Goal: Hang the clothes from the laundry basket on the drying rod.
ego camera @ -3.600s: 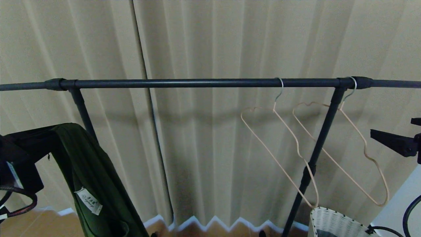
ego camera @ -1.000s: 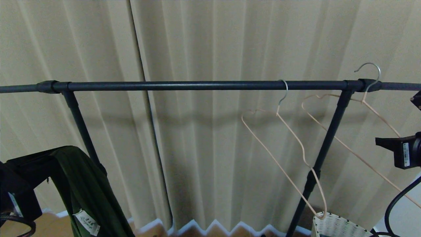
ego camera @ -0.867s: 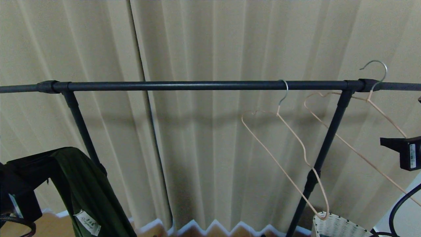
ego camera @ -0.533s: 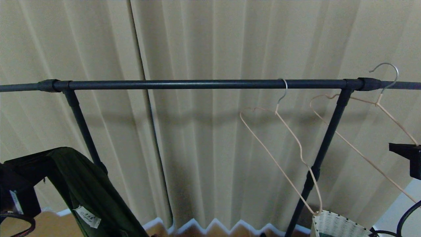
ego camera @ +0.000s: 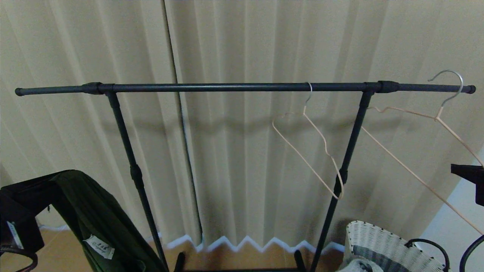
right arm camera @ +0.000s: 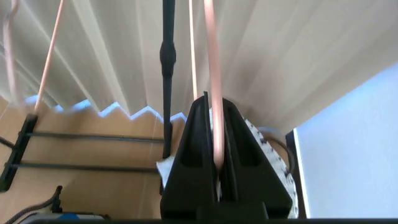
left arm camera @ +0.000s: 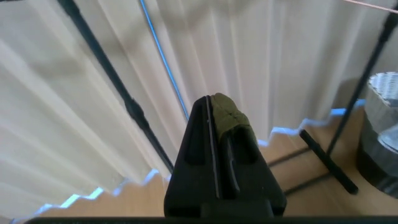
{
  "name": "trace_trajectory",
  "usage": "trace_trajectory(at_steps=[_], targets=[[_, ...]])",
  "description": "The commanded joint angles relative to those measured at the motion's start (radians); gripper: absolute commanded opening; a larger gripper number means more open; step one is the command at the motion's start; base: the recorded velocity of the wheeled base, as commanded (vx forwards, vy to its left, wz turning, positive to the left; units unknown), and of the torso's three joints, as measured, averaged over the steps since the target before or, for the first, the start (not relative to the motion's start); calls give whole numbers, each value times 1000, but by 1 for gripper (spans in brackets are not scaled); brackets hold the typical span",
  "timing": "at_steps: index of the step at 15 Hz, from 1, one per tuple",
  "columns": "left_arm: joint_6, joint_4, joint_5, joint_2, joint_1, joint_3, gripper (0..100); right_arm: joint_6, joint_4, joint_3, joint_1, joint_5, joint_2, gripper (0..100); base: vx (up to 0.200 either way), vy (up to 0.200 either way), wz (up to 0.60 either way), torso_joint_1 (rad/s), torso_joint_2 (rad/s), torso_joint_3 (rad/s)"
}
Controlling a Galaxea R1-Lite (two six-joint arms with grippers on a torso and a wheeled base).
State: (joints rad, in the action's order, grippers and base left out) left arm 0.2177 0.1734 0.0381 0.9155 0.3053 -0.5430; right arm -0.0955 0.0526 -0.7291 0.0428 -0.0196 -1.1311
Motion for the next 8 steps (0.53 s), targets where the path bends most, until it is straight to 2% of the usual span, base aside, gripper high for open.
trace_trajectory(at_steps=[1,4,8], targets=[[0,0,0,0,0,6,0,0,3,4,0,0,-1,0,-200,0,0,-2,7,7],[0,0,0,0,0,6,0,0,4,4,0,0,-1,0,-200,0,0,2,2,2],[2,0,-1,-1,0,20,0,0,4,19,0,0,2,0,0,0,0,0,0,0]])
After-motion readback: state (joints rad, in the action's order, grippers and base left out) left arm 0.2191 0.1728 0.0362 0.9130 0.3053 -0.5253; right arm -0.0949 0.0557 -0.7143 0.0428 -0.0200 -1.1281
